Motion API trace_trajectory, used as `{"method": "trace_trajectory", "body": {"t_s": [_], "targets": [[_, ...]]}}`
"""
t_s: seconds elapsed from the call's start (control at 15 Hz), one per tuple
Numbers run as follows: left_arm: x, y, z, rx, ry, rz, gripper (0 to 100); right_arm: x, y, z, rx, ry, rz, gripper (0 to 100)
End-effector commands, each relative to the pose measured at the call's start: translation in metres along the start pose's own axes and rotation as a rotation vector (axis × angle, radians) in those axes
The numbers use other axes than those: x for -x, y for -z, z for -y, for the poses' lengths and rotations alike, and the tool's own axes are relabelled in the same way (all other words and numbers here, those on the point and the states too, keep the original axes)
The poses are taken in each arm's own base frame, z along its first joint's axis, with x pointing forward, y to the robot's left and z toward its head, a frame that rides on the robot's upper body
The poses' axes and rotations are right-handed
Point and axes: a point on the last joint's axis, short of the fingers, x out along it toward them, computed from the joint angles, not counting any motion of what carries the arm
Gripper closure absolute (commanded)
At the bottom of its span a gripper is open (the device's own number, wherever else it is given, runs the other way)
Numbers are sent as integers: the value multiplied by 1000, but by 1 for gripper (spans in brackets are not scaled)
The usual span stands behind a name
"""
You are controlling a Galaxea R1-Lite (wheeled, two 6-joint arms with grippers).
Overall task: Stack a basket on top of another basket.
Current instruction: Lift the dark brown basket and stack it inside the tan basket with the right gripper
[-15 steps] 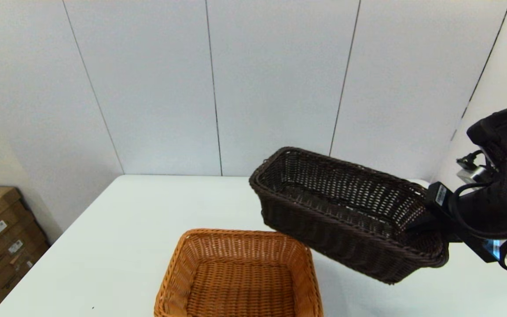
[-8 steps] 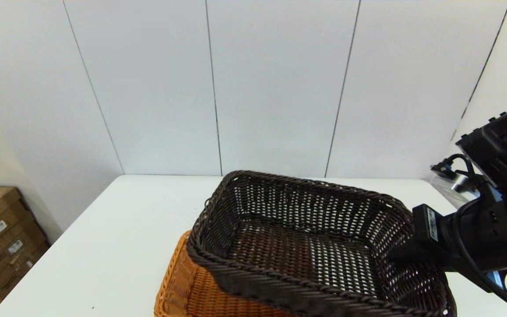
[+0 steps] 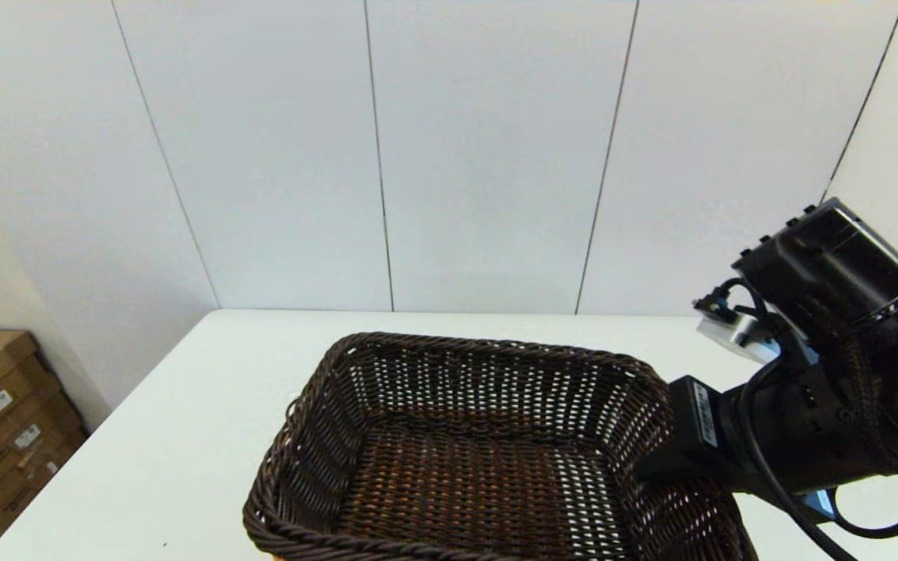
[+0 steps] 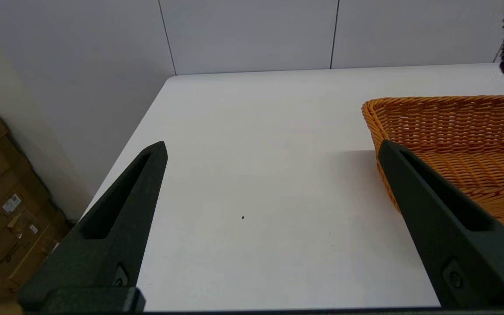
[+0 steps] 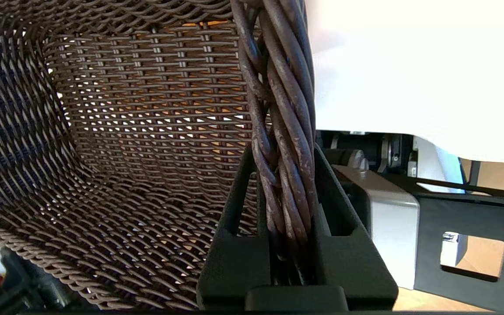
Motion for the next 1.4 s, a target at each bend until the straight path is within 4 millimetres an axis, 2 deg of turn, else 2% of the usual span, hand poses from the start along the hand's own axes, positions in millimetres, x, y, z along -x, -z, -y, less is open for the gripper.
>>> {"method": "trace_trajectory", "body": {"t_s": [0.07,0.53,0.87,1.13,1.4], "targets": [[0,0,0,0,0,0,0,-16,-8,-11,-6,14,-20,100],[0,0,0,0,0,0,0,-33,-7,-34,0,-31,-33,100],[0,0,0,0,0,0,0,-46,5,-50,27,-57,-60,100],[0,0,0,0,-2,0,0,-63,12,-62,68,-78,-72,100],[0,0,0,2,0,0,0,-80,9,-66,75,-71,-47,100]]}}
